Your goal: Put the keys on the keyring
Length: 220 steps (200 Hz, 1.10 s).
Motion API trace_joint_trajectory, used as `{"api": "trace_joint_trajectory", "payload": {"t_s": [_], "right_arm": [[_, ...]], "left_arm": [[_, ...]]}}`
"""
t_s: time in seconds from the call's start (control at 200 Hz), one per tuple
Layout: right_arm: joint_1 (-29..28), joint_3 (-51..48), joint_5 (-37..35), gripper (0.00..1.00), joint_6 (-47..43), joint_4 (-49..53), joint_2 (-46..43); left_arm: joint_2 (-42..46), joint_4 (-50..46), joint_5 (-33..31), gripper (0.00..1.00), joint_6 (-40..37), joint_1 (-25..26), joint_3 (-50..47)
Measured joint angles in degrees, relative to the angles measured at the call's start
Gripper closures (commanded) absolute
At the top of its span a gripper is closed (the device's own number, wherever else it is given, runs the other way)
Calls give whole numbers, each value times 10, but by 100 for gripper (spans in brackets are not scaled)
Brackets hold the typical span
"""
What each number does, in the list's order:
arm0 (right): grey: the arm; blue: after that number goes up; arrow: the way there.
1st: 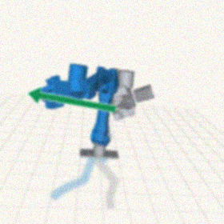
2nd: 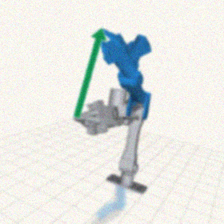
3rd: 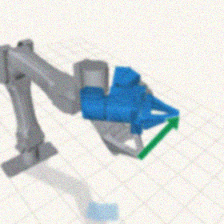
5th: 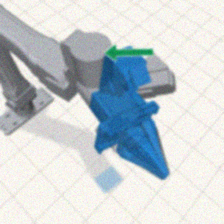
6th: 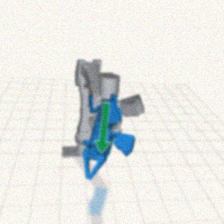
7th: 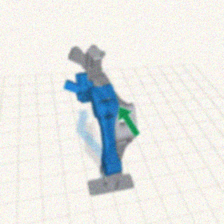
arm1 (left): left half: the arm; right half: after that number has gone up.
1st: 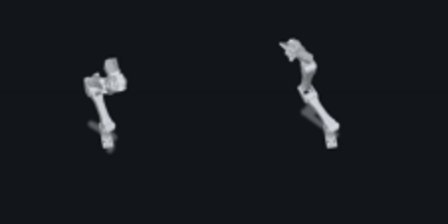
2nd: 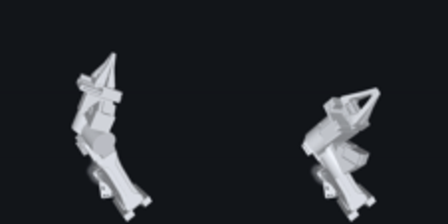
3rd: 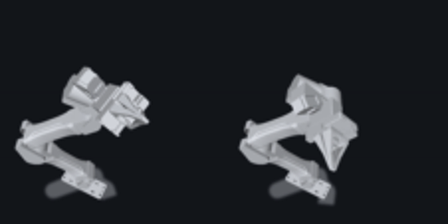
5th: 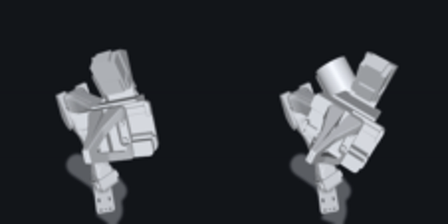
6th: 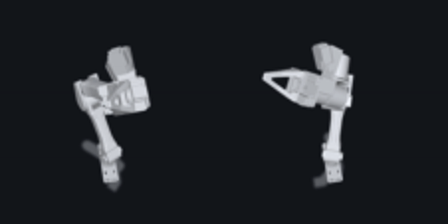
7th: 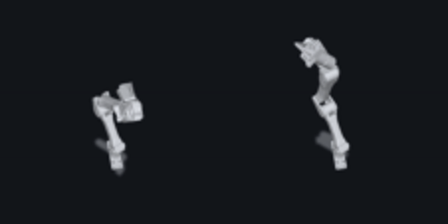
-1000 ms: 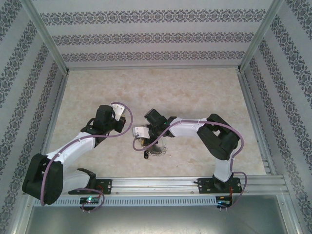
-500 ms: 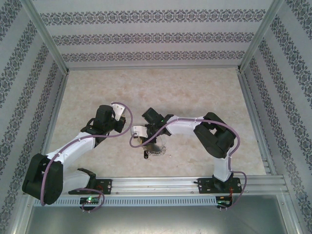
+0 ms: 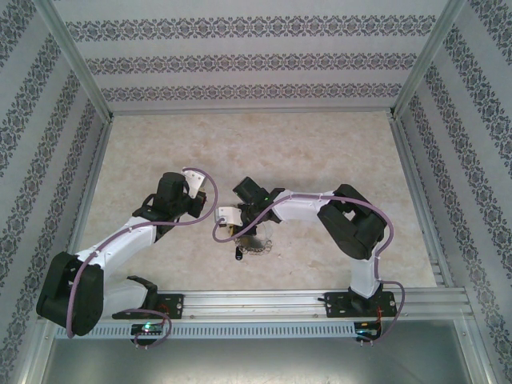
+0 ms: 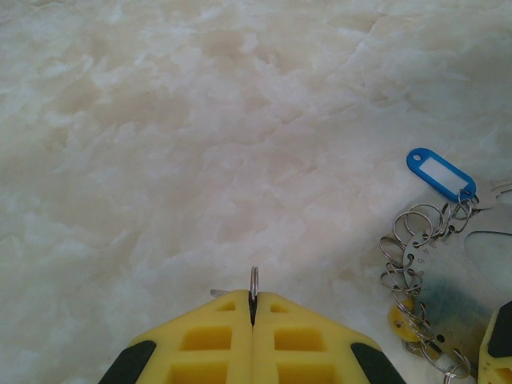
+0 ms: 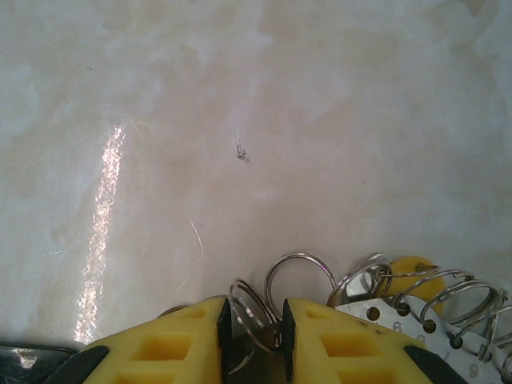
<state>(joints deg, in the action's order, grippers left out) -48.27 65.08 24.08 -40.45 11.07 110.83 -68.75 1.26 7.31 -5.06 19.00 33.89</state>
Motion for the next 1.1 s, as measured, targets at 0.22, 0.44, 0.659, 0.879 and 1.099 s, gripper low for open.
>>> {"api": "trace_joint_trajectory", "payload": {"t_s": [0.22,0.44,0.659,0.879,1.099], "right_arm": [[0,-8,0,75,-4,-13,-2],[0,-8,-1,71,-8,-16,-2],[0,-20,-3,71,-16,-21,-11],[2,-26,-4,71,-20,-21,-17],[6,-38,0,70,-24,-16,-30]], "left_arm": [[0,0,2,100,0,0,0],[-2,-1,6,100,0,0,5],[-8,-5,9,100,0,0,9],[-9,-5,12,100,0,0,10],[-9,-5,13,100,0,0,10]]}}
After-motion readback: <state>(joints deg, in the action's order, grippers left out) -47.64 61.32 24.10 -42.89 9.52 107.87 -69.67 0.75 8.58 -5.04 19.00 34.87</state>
